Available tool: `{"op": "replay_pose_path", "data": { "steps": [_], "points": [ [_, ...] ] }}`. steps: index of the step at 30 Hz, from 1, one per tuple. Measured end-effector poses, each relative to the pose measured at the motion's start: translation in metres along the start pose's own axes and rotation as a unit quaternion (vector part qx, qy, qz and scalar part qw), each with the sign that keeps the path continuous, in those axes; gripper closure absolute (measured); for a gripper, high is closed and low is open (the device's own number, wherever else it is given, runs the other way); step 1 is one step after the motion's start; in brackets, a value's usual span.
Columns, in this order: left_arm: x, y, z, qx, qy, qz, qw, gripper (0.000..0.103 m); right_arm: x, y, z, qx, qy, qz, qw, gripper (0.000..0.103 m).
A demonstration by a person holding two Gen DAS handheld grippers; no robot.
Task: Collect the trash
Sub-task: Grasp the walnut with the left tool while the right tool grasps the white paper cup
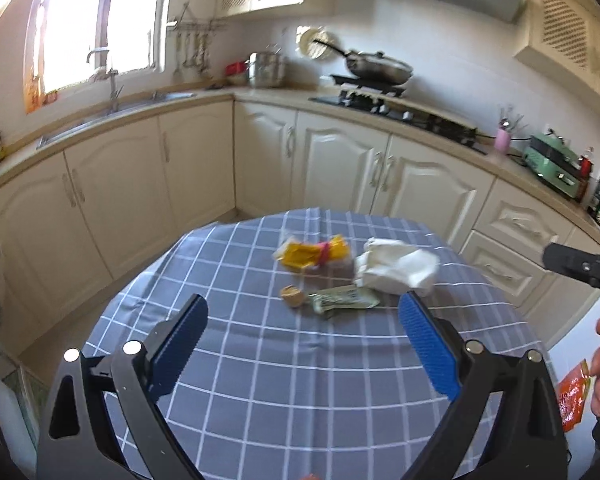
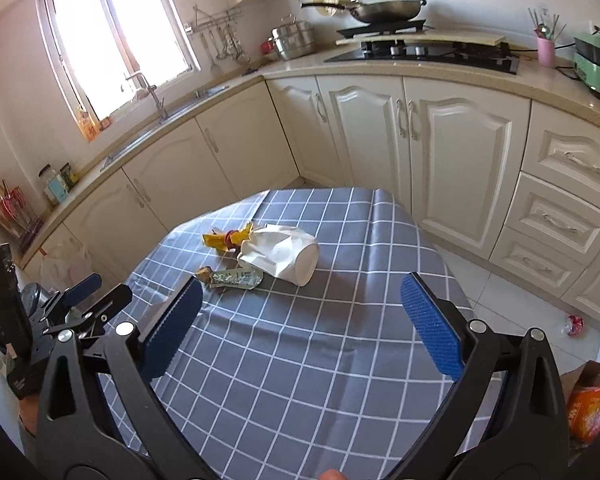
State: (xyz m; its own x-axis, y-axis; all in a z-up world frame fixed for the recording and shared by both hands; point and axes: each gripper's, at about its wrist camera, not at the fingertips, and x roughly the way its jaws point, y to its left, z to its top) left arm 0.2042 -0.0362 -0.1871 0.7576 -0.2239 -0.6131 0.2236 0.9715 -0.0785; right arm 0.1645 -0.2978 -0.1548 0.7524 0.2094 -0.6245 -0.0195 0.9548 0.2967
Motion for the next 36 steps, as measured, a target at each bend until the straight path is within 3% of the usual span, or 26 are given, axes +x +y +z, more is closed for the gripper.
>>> {"op": "replay_pose_path", "data": {
  "steps": [7,15,23,24,25,27,29,36],
  "points": [
    [0.071,0.009,-0.004,0.013,0.051,0.038,0.9979,0.009,0.049,-0.001,-0.001,-0.002,0.037,0.007,0.999,0.006],
    [0.121,0.016,-0.004,0.01,0.074,0.055,0.9957,0.011,0.102,-0.003,0.003,-0.008,0.066,0.01,0.998,0.006],
    [0.136,0.028,-0.008,-0.024,0.103,0.026,0.994,0.045,0.158,0.008,0.012,-0.026,0.089,0.019,0.996,0.006],
    [0.136,0.027,-0.008,-0.021,0.103,0.023,0.9942,0.055,0.162,0.008,0.012,-0.025,0.091,0.021,0.995,0.007],
    [0.135,0.025,-0.009,-0.015,0.103,0.017,0.9944,0.067,0.167,0.008,0.011,-0.025,0.095,0.03,0.995,0.02],
    [0.136,0.02,-0.009,-0.007,0.103,0.006,0.9946,0.082,0.169,0.009,0.008,-0.021,0.096,0.045,0.994,0.03],
    [0.135,0.021,-0.009,-0.009,0.099,0.001,0.995,0.082,0.163,0.01,0.007,-0.022,0.089,0.05,0.995,0.05],
    [0.121,0.024,-0.013,-0.021,0.086,-0.001,0.9961,0.083,0.139,0.001,-0.003,-0.01,0.088,0.057,0.994,0.051]
  ]
}}
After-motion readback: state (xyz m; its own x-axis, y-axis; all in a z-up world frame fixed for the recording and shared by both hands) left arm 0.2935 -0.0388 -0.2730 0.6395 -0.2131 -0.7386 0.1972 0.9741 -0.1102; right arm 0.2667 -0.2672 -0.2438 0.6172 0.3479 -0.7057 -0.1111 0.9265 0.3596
